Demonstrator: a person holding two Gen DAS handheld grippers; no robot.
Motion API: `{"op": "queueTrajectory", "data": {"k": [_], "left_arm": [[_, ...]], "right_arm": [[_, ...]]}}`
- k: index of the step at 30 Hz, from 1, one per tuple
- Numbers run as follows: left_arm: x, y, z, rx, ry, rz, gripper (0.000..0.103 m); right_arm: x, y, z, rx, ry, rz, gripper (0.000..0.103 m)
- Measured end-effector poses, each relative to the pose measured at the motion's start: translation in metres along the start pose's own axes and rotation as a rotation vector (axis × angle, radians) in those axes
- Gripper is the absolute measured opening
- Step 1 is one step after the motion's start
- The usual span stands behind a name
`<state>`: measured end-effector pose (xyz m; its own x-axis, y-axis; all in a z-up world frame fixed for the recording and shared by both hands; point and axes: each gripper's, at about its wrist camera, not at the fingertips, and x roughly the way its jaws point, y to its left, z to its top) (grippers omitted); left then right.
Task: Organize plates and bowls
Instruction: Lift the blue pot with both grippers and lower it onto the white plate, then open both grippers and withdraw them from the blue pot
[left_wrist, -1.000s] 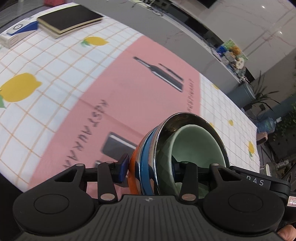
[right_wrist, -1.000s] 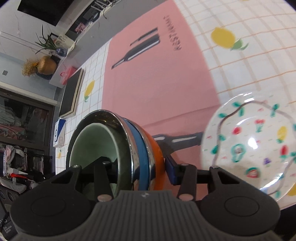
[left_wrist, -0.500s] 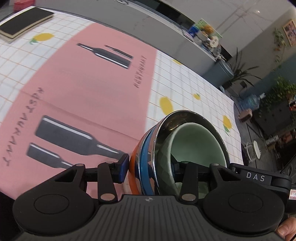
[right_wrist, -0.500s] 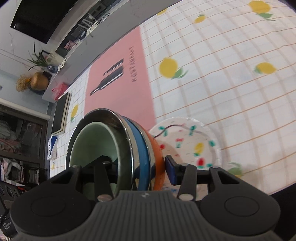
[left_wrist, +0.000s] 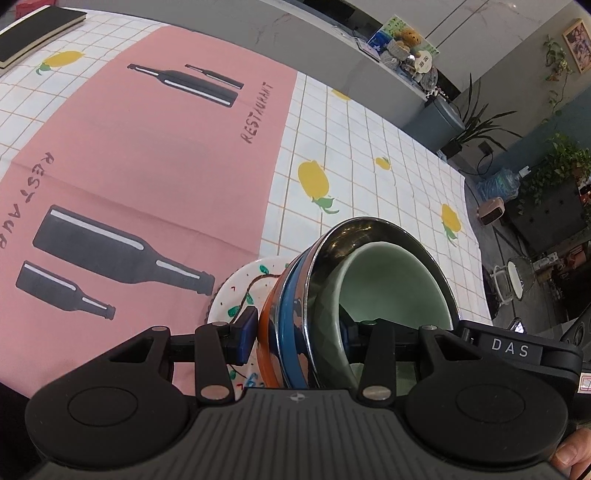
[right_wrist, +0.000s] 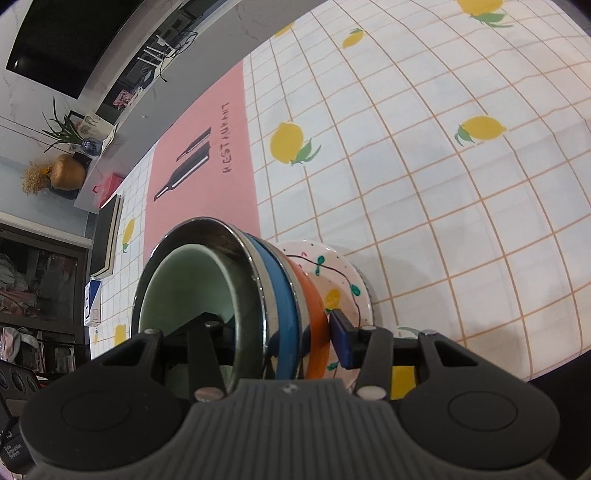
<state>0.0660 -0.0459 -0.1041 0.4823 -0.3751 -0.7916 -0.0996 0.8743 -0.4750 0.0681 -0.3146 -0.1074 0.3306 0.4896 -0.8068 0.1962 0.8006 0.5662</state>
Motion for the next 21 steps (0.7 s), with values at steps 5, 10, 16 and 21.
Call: {"op": "queueTrajectory", "data": {"k": [5, 10, 16, 21], "left_arm": [[0.000, 0.003, 0.000, 0.003, -0.006, 0.012, 0.048], [0.006, 0.010, 0.000, -0.015, -0.002, 0.013, 0.048], [0.009, 0.015, -0.004, -0.007, -0.005, 0.018, 0.048], [0.010, 0.016, -0.003, -0.016, 0.010, 0.009, 0.048]], "right_arm": [[0.006, 0.002, 0.000, -0.001, 0.003, 0.005, 0.045], [0.014, 0.004, -0.001, -0.016, 0.004, -0.008, 0.045], [0.019, 0.002, -0.004, -0.019, -0.005, -0.005, 0.045], [0.021, 0.007, -0.003, -0.056, -0.021, -0.024, 0.048]]}}
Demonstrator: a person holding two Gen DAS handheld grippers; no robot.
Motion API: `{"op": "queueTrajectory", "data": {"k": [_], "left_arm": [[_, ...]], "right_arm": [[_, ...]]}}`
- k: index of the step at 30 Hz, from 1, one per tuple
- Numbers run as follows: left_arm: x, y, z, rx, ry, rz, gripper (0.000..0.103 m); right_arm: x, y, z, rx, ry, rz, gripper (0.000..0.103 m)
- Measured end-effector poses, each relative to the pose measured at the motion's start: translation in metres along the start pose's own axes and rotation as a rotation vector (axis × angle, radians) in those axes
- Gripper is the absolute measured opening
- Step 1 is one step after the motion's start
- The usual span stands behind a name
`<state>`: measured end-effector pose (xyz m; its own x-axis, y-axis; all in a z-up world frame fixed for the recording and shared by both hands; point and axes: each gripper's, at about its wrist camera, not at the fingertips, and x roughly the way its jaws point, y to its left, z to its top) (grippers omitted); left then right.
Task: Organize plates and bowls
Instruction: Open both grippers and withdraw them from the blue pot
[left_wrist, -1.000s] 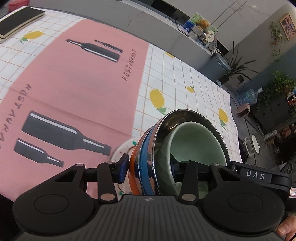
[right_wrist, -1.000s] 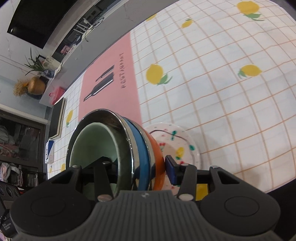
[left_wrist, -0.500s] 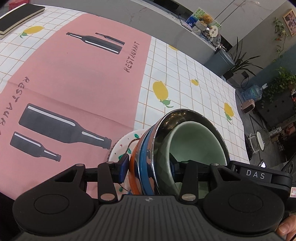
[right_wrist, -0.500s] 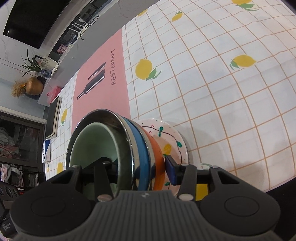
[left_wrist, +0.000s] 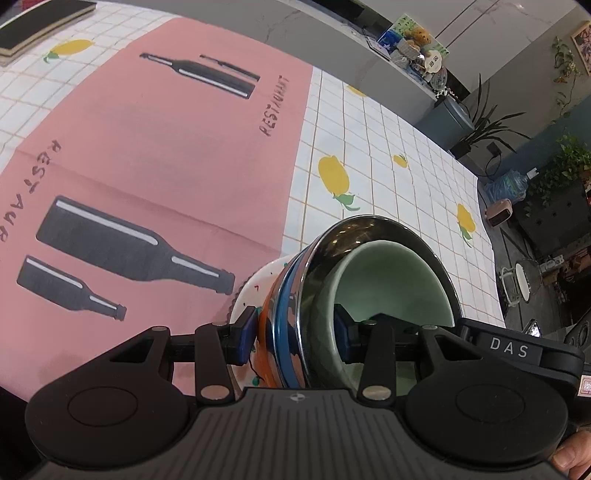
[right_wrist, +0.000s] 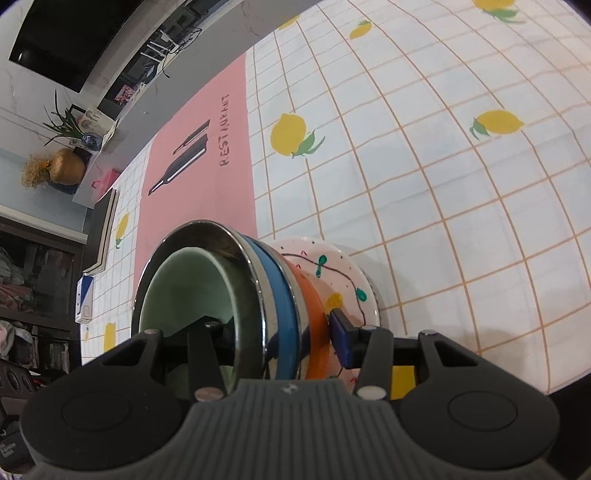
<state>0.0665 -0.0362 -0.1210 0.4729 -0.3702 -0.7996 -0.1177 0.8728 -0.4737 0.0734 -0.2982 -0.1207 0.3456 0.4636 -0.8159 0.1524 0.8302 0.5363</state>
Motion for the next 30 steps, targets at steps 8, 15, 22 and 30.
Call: {"op": "queueTrajectory", "data": {"k": [8, 15, 22, 30], "left_arm": [[-0.003, -0.003, 0.000, 0.024, -0.017, 0.015, 0.051], [-0.024, -0.014, 0.003, 0.093, -0.103, 0.009, 0.056], [-0.061, -0.040, 0.000, 0.285, -0.277, 0.039, 0.056], [-0.110, -0.067, -0.017, 0.527, -0.519, 0.185, 0.056]], "right_arm": [[-0.002, 0.013, -0.003, -0.085, -0.054, -0.038, 0.067], [-0.019, 0.016, 0.000, -0.116, -0.145, -0.033, 0.079], [-0.045, 0.032, -0.003, -0.192, -0.266, -0.059, 0.082], [-0.091, 0.073, -0.027, -0.397, -0.471, -0.105, 0.091]]}}
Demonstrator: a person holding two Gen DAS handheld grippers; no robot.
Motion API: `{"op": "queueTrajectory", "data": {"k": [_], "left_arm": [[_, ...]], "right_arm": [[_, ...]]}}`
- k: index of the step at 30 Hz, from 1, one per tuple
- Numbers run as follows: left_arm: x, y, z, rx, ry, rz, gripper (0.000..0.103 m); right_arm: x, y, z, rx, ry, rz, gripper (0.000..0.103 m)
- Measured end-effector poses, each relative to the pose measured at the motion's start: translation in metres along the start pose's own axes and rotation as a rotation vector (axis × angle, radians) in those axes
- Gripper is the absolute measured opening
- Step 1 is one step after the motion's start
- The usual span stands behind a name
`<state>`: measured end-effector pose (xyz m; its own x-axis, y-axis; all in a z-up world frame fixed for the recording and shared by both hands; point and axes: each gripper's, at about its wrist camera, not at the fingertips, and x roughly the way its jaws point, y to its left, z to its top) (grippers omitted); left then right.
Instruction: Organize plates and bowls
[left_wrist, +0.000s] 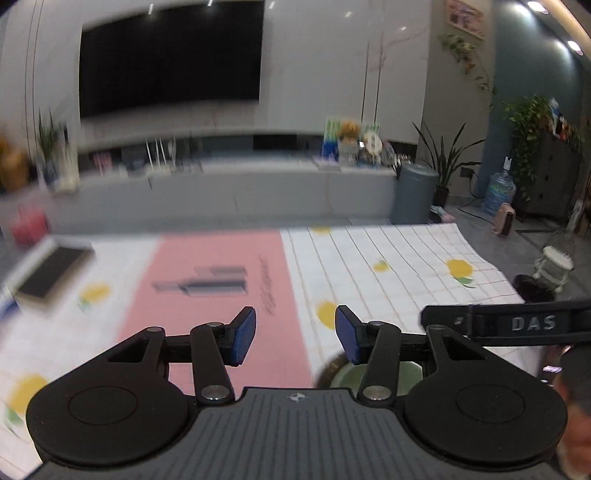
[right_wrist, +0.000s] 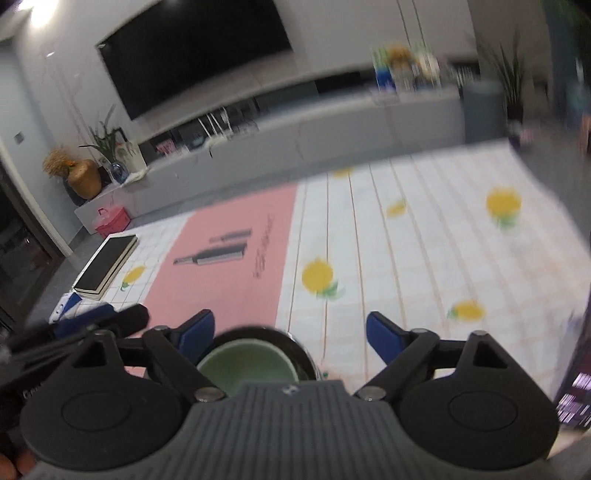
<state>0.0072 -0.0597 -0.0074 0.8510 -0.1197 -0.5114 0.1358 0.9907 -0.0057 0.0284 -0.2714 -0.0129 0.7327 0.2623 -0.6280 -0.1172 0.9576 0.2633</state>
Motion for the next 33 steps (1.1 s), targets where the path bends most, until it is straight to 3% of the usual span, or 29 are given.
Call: {"op": "queueTrajectory", "data": {"k": [5, 10, 17, 21, 26, 30, 33], "left_arm": [[-0.026, -0.004, 0.004, 0.076, -0.062, 0.053, 0.056], [-0.040, -0.001, 0.003, 0.085, -0.054, 0.051, 0.056], [-0.045, 0.007, -0.009, 0.106, -0.029, 0.110, 0.056], [-0.042, 0.009, -0.023, 0.133, 0.009, 0.139, 0.057], [-0.036, 0.017, -0.047, 0.121, 0.113, 0.136, 0.058], [-0.029, 0.025, -0.061, 0.073, 0.196, 0.107, 0.058], [-0.031, 0.027, -0.064, 0.070, 0.210, 0.109, 0.058]], "right_arm": [[-0.027, 0.020, 0.001, -0.045, -0.047, 0.024, 0.095], [-0.048, 0.043, -0.011, -0.135, -0.091, -0.024, 0.097], [-0.057, 0.068, -0.041, -0.242, -0.110, -0.069, 0.097], [-0.053, 0.072, -0.057, -0.239, -0.058, -0.053, 0.097], [-0.036, 0.076, -0.071, -0.183, 0.076, -0.065, 0.097], [-0.031, 0.083, -0.078, -0.187, 0.099, -0.082, 0.097], [-0.027, 0.088, -0.081, -0.187, 0.115, -0.094, 0.097]]}}
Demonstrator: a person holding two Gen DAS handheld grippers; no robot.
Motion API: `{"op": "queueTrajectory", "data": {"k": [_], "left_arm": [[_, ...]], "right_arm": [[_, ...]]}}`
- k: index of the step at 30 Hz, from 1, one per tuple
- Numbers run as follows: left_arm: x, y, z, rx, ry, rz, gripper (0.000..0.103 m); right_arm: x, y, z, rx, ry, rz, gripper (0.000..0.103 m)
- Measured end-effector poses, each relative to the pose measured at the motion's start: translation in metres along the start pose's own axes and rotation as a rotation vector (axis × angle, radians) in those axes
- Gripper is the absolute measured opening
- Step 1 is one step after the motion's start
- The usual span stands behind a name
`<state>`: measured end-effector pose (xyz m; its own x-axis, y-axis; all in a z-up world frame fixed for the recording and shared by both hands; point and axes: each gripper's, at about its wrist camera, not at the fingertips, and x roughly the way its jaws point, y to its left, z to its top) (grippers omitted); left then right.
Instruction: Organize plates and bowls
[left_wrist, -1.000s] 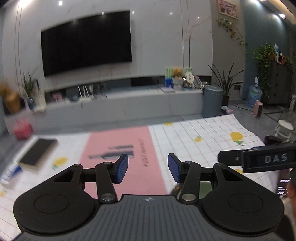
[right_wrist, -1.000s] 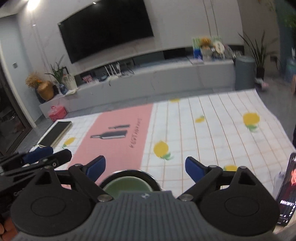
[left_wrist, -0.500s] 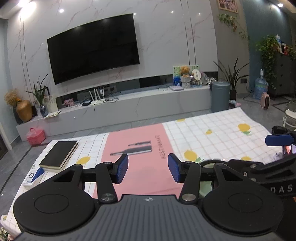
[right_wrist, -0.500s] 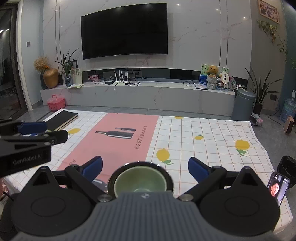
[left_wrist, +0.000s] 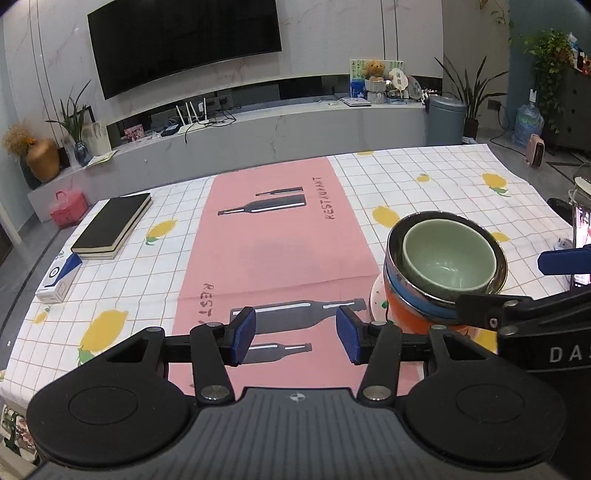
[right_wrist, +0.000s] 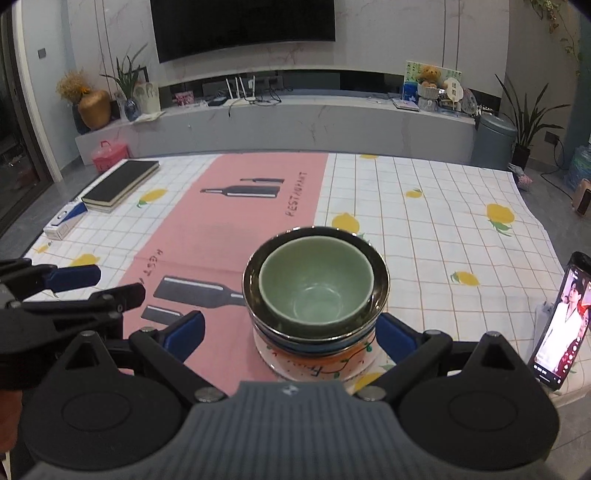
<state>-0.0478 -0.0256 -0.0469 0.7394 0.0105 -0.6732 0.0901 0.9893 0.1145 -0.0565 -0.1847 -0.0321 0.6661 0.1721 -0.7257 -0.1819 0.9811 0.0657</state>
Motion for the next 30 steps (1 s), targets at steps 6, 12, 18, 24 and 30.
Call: {"op": "queueTrajectory", "data": {"k": [6, 12, 18, 24, 30], "left_arm": [[-0.0037, 0.0030, -0.0018, 0.011, -0.014, 0.023, 0.058], [-0.0025, 0.0025, 0.0001, 0.003, -0.013, 0.015, 0.058], [-0.0013, 0.0033, 0.0006, 0.002, -0.016, 0.012, 0.058], [-0.0009, 0.0036, 0.0009, 0.001, -0.015, 0.015, 0.058], [-0.0001, 0.0041, 0.0014, 0.002, -0.015, 0.017, 0.058]], "right_arm": [[0.0035, -0.0016, -0.0012, 0.014, 0.015, -0.006, 0.097], [0.0040, -0.0007, -0.0018, 0.013, 0.019, -0.014, 0.097], [0.0039, -0.0024, -0.0010, 0.015, 0.019, -0.019, 0.097], [0.0052, -0.0026, -0.0003, 0.009, 0.022, -0.025, 0.097], [0.0062, -0.0023, 0.0006, 0.004, 0.022, -0.026, 0.097]]}}
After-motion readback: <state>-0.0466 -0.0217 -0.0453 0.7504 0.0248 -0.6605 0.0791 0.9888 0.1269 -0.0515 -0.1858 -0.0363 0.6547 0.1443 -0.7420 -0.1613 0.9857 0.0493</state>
